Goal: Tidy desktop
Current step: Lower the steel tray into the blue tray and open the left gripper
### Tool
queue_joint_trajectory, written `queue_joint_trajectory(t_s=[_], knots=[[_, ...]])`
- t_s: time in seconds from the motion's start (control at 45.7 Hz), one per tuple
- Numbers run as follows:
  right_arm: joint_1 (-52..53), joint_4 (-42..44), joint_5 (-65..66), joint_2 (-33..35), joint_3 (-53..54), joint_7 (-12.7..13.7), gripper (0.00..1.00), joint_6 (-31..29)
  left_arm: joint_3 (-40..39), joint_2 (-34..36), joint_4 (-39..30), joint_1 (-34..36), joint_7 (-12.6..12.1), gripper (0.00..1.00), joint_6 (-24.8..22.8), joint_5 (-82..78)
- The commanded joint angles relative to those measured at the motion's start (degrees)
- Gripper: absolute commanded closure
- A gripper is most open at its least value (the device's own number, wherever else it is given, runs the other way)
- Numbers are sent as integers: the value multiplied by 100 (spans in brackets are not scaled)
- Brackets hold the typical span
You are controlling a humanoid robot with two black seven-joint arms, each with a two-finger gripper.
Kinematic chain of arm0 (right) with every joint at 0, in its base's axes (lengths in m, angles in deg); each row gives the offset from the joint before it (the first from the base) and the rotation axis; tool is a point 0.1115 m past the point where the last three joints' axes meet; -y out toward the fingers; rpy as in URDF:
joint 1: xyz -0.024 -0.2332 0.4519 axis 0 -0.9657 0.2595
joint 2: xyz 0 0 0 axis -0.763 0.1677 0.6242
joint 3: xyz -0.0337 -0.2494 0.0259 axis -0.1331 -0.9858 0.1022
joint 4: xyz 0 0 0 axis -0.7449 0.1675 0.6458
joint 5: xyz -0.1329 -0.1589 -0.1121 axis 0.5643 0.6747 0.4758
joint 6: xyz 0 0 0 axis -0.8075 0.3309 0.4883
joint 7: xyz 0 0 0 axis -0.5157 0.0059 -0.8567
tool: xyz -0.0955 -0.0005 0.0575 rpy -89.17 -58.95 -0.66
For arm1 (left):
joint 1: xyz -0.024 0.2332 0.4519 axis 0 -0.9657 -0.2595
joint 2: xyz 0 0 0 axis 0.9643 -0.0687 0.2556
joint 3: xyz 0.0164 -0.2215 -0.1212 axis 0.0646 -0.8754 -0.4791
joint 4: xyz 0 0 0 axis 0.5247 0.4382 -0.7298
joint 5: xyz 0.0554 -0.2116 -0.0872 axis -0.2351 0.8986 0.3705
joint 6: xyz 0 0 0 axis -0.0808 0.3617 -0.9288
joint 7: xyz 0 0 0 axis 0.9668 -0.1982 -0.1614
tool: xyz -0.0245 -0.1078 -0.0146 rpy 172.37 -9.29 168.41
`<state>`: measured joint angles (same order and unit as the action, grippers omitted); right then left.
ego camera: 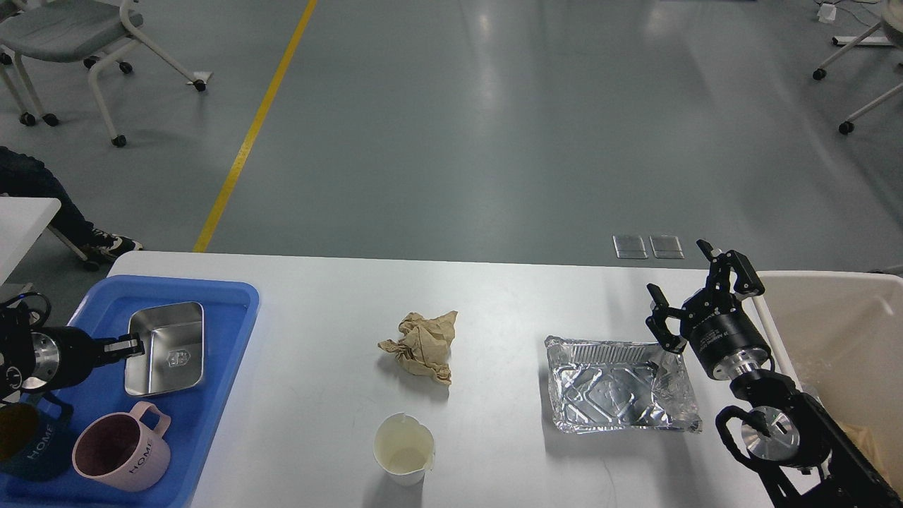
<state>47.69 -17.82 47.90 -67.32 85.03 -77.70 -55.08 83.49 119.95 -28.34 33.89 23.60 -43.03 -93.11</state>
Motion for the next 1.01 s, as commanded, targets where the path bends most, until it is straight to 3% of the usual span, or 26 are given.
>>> queue_joint_trajectory(t_s=[0.0,0.569,0.81,0.897,0.941,0.985], knots=[[-13,0,-2,10,0,0,0,1,-3,-85,187,7,-4,95,-8,100],[-13,-9,-2,27,0,0,0,1,15,-744,1057,-124,40,94,36,100],[-13,-9,-2,19,0,0,0,1,15,-814,1119,-124,31,89,141,109],[-13,-9,-2,19,0,0,0,1,6,-814,1119,-124,31,80,247,109],[-13,-9,7,19,0,0,0,1,6,-814,1119,-124,31,68,264,109],[-13,-9,-2,19,0,0,0,1,-11,-814,1119,-124,49,50,282,109]])
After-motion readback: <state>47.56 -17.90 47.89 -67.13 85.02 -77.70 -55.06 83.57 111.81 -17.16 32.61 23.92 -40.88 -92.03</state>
